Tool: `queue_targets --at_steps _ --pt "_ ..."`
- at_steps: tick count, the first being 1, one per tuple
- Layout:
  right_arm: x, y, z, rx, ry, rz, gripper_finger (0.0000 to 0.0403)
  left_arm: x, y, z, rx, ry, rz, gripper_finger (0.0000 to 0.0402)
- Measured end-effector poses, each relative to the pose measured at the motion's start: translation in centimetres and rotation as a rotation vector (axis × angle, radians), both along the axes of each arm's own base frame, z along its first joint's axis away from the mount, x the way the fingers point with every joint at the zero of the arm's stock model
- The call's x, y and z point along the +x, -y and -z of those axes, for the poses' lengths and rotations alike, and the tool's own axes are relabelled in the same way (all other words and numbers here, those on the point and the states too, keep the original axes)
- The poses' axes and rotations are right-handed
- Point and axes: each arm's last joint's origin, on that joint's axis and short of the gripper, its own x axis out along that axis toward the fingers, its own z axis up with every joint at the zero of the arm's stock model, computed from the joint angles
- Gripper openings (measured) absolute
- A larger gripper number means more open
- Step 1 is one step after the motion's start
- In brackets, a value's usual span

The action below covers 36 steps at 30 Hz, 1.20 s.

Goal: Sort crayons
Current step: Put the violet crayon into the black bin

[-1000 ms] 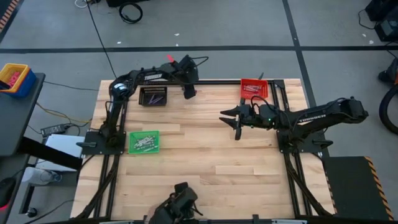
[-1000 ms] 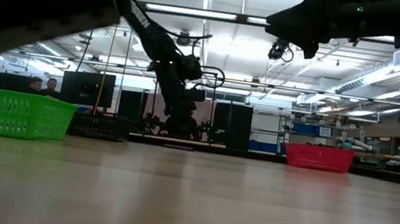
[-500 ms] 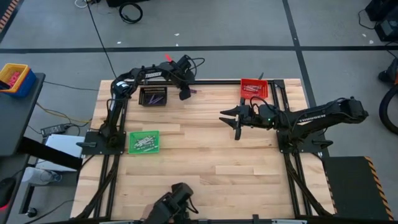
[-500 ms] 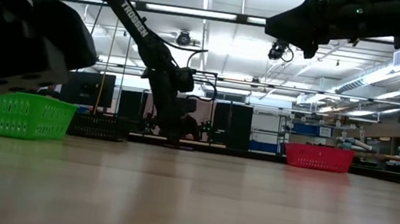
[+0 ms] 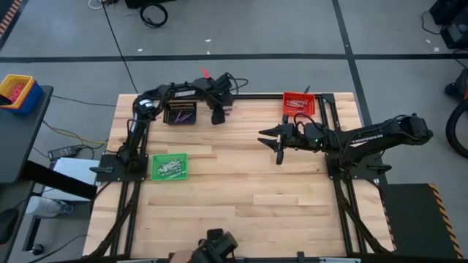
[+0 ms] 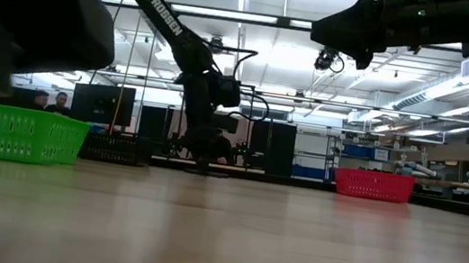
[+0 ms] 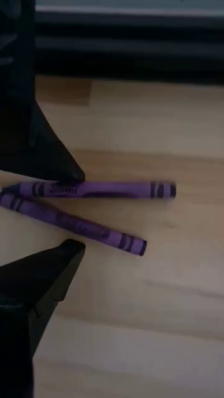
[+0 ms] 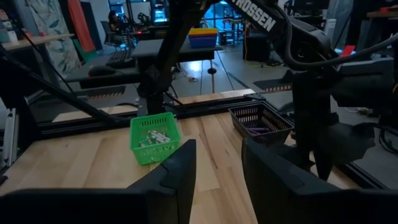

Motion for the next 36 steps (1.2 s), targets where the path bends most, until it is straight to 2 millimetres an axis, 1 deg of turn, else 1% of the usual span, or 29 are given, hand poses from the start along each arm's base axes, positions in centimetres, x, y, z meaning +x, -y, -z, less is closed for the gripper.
queue_targets --at_steps 10,20,28,34,36 --pt "0.0 -0.2 0.0 0.032 0.002 -0.054 0.0132 1.4 3.2 0.2 -0.034 -0.075 -0.026 0.0194" --pt "0.0 -0.7 -0.1 0.032 0.008 -0.082 0.0132 2.3 5.7 0.4 -0.037 -0.143 -0.063 0.0194" --pt "-0.6 -1.4 -0.9 0.031 0.047 -0.114 0.0132 2.3 5.9 0.5 -0.038 -0.160 -0.073 0.0194" --pt "-0.7 -1.8 -1.1 0.031 0.057 -0.130 0.0132 2.2 5.9 0.5 -0.034 -0.165 -0.064 0.0194" --pt "-0.7 -1.8 -1.1 0.030 0.062 -0.133 0.0132 2.2 5.8 0.2 -0.030 -0.159 -0.064 0.0194"
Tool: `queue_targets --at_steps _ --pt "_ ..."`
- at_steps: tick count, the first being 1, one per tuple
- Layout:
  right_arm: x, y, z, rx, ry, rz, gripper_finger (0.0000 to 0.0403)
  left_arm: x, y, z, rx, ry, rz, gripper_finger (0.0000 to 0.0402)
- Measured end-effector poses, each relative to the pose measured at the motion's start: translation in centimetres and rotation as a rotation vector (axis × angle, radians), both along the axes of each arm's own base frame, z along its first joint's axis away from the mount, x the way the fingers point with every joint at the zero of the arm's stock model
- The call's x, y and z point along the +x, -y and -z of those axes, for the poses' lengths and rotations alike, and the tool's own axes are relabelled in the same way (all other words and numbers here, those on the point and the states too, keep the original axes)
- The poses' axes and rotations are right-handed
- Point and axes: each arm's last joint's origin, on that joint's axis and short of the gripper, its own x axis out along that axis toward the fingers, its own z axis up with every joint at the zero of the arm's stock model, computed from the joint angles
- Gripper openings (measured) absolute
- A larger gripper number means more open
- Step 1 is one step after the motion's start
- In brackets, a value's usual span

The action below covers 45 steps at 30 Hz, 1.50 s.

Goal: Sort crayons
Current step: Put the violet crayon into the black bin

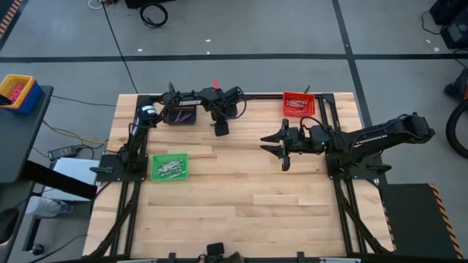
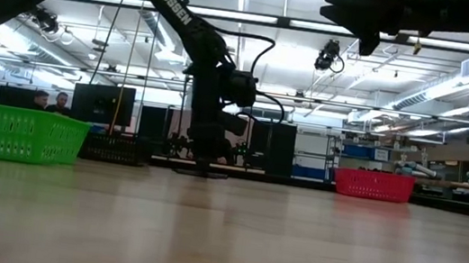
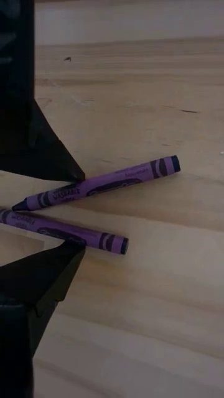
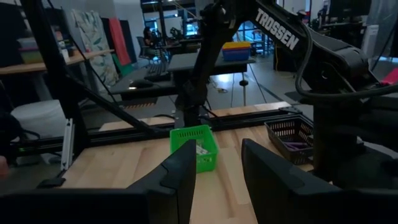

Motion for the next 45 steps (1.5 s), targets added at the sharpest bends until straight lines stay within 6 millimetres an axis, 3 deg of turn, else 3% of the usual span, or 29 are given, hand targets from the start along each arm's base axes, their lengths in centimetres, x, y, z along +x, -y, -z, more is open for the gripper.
queue_targets --at_steps 10,16,21,27,33,40,45 --pt "0.0 0.0 0.0 -0.003 0.004 0.000 0.0132 -0.6 -0.5 -3.3 0.032 0.107 -0.017 0.0194" --pt "0.0 0.0 0.0 -0.003 0.004 0.000 0.0132 -0.3 -1.3 -3.2 0.010 0.181 -0.047 0.0194" --pt "0.0 0.0 0.0 -0.008 0.000 0.000 0.0132 0.4 0.2 -3.2 -0.088 0.216 -0.030 0.0194" --pt "0.0 0.0 0.1 -0.018 -0.009 0.002 0.0132 2.0 4.3 -3.3 -0.132 0.187 0.056 0.0194" --pt "0.0 0.1 0.1 -0.018 -0.009 0.008 0.0132 3.7 7.0 -3.5 0.039 0.185 0.067 0.0194" --pt "0.0 0.0 0.1 0.000 -0.007 0.007 0.0132 3.9 6.3 -3.6 0.035 0.229 -0.108 0.0194" --pt "0.0 0.0 0.1 0.000 -0.005 0.006 0.0132 3.7 5.4 -2.9 0.030 0.214 -0.137 0.0194"
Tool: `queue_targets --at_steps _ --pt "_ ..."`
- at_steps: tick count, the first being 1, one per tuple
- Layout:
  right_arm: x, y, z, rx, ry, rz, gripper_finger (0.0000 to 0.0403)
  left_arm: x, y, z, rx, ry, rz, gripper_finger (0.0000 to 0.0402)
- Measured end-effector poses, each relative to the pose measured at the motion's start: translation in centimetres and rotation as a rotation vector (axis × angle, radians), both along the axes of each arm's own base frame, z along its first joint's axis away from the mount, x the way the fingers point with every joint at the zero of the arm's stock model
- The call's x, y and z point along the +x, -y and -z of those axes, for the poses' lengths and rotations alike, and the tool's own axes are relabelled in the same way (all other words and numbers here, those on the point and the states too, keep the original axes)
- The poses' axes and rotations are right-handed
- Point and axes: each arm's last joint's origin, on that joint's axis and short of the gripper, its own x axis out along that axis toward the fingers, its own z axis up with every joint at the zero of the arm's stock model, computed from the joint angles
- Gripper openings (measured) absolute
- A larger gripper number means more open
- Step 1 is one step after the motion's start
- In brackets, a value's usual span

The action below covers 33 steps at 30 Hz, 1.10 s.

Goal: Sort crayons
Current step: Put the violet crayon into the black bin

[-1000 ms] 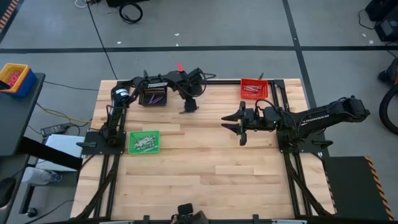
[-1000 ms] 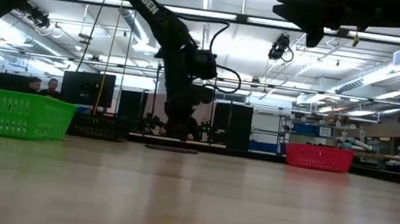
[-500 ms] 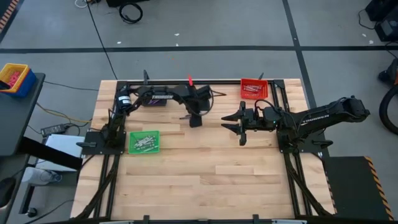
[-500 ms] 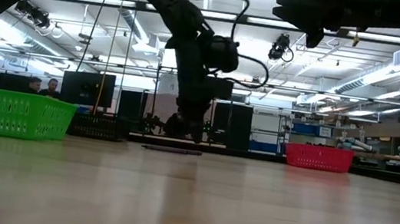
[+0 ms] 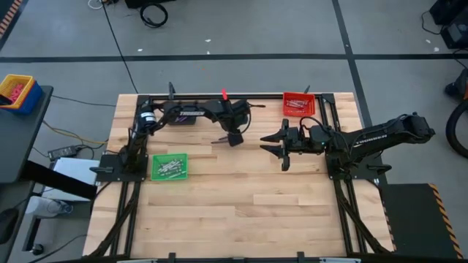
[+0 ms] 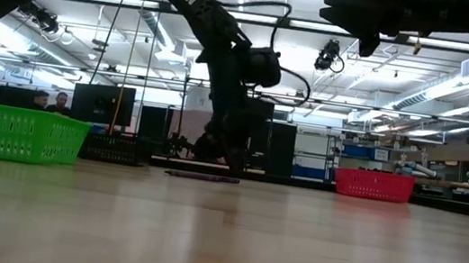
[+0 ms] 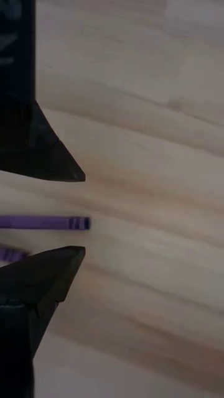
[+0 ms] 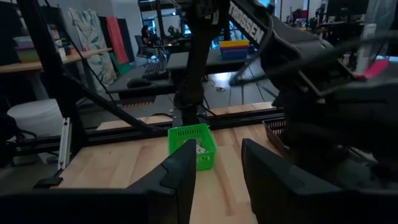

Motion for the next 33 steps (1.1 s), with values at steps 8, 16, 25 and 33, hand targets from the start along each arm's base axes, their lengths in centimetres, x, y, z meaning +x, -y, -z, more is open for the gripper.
queue_targets --at_steps 8,16,25,33 --pt "0.0 -0.3 -0.1 0.000 0.013 -0.018 0.0132 -0.2 -0.2 2.0 -0.043 -0.069 0.006 0.0194" --pt "0.0 -0.4 -0.2 -0.002 0.018 -0.023 0.0132 -0.1 0.0 2.4 -0.058 -0.078 0.008 0.0189" --pt "0.0 -0.4 -0.2 0.001 0.021 -0.023 0.0132 -0.4 -0.5 2.4 -0.080 -0.080 0.000 0.0076" --pt "0.0 -0.4 -0.2 0.001 0.021 -0.023 0.0132 -0.3 -0.4 2.5 -0.051 -0.093 -0.001 0.0052"
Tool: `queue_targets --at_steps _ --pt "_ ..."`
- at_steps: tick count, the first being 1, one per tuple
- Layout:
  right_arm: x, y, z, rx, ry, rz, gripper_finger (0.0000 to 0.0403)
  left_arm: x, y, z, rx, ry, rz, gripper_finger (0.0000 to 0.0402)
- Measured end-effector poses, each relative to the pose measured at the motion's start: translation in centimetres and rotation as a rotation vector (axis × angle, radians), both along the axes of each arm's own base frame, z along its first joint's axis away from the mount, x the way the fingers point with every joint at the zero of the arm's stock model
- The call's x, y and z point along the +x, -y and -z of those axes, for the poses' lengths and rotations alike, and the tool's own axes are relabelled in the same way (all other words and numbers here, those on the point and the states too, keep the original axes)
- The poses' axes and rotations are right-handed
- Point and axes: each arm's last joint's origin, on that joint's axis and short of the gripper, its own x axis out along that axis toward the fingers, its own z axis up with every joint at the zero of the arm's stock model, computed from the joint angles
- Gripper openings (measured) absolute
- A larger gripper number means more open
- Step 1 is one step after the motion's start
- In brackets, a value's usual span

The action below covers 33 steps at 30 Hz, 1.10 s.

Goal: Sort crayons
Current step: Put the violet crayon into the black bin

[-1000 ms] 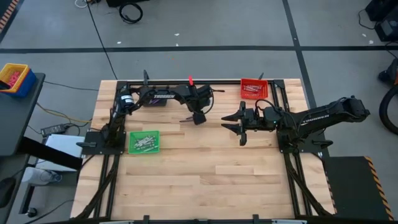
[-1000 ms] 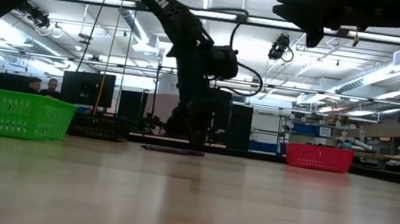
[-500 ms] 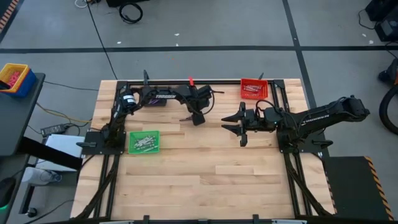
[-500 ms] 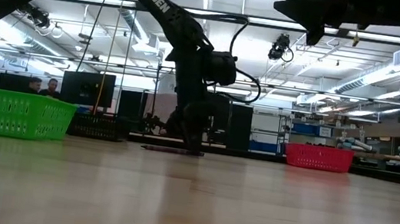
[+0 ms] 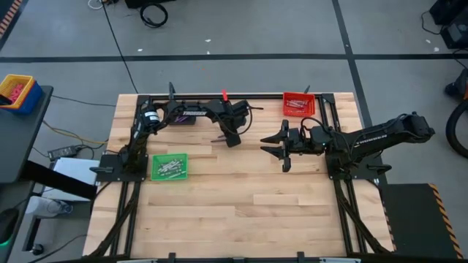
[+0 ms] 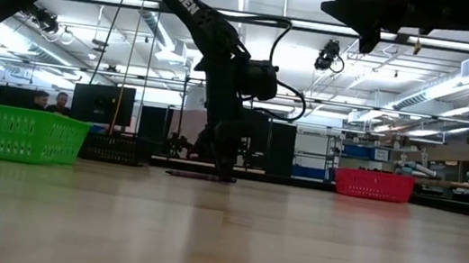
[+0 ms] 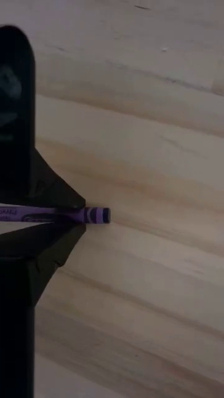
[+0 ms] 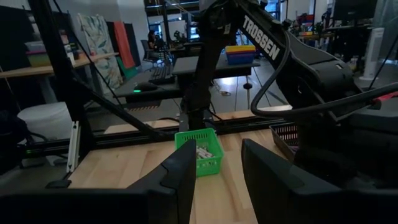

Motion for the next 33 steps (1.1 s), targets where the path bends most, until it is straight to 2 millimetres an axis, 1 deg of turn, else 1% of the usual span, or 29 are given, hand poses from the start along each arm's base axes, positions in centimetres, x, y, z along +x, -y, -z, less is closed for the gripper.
queue_targets --at_steps 5,9,12,14,19,21,23,28,30,33 --pt "0.0 0.0 0.0 0.000 0.000 0.000 0.0132 0.0 0.0 0.1 0.014 -0.008 0.036 0.0050" --pt "0.0 0.0 0.0 0.000 0.000 -0.003 0.0132 -0.2 0.1 -0.6 0.033 -0.010 0.080 0.0050" --pt "0.0 0.0 0.0 -0.001 0.000 -0.011 0.0132 -0.9 0.4 -2.1 0.044 -0.021 0.131 0.0050" --pt "0.0 0.0 0.0 -0.002 -0.004 -0.016 0.0132 -1.4 0.6 -4.0 0.065 -0.004 0.174 0.0050" --pt "0.0 0.0 0.1 -0.004 -0.014 -0.018 0.0132 -3.8 0.3 -7.7 0.073 -0.027 0.207 0.0050" --pt "0.0 -0.1 0.2 -0.004 -0.025 -0.018 0.0132 -5.3 -0.2 -9.5 0.075 -0.042 0.211 0.0050" --pt "0.0 -0.1 0.3 -0.002 -0.034 -0.018 0.0132 -6.9 -0.9 -10.8 0.068 -0.067 0.208 0.0049" --pt "0.0 -0.1 0.6 -0.003 -0.062 -0.018 0.0132 -10.6 -3.7 -13.0 0.077 -0.077 0.139 0.0049" --pt "0.0 -0.1 0.7 0.009 -0.074 -0.018 0.0132 -11.8 -5.0 -13.4 0.074 -0.085 0.102 0.0049" --pt "0.0 0.0 0.9 0.021 -0.091 -0.016 0.0132 -13.6 -6.9 -13.4 0.066 -0.098 0.045 0.0049"
